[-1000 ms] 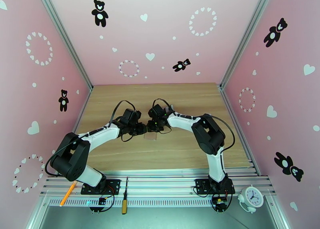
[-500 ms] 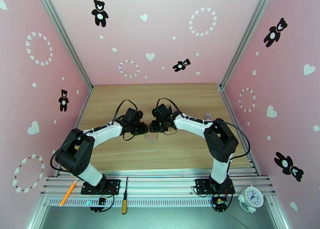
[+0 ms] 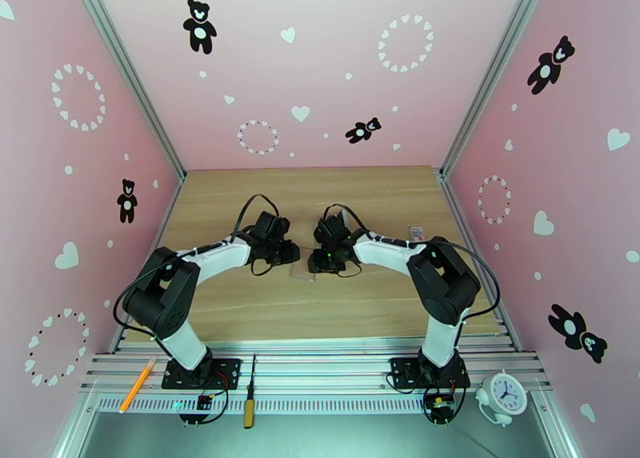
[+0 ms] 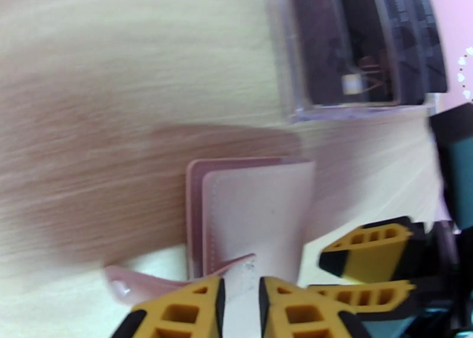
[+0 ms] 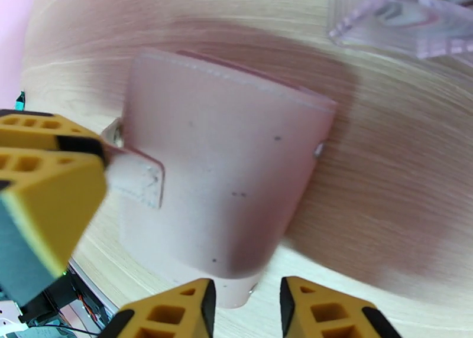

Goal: Put the credit cards into the card holder

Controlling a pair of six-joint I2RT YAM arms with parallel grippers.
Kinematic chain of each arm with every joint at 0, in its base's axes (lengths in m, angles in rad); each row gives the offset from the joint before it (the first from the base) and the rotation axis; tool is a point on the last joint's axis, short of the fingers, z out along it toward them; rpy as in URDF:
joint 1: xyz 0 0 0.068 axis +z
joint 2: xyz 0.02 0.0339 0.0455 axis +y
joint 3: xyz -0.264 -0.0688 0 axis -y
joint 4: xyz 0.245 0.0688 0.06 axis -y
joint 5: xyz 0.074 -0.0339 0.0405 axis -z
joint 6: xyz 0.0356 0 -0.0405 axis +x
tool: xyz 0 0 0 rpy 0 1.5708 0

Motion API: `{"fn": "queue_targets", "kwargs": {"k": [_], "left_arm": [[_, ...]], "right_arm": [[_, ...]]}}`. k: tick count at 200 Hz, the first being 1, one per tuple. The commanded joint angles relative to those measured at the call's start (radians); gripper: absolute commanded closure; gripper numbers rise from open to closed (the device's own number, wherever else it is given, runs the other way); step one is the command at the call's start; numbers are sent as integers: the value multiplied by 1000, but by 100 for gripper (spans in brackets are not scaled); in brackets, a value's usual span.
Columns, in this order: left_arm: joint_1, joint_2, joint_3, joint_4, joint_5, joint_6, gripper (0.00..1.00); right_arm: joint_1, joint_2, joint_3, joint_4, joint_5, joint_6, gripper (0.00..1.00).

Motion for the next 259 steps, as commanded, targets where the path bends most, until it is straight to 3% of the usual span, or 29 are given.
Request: {"fn": "queue_targets", "kwargs": {"k": [1, 70, 187, 259], "left_arm": [[-5, 18, -1, 5, -14, 25, 75], [-4, 55, -37, -10, -65, 49, 76], [-4, 97, -90, 11, -89, 59, 78], [2, 108, -100, 29, -67, 45, 78]], "right_arm": [[-11, -17, -16, 37, -26, 5, 63], [-23, 6, -29, 82, -55, 18, 52], [-48, 88, -83, 318, -203, 120, 52], [-50, 62, -130, 482, -271, 197, 58]]}}
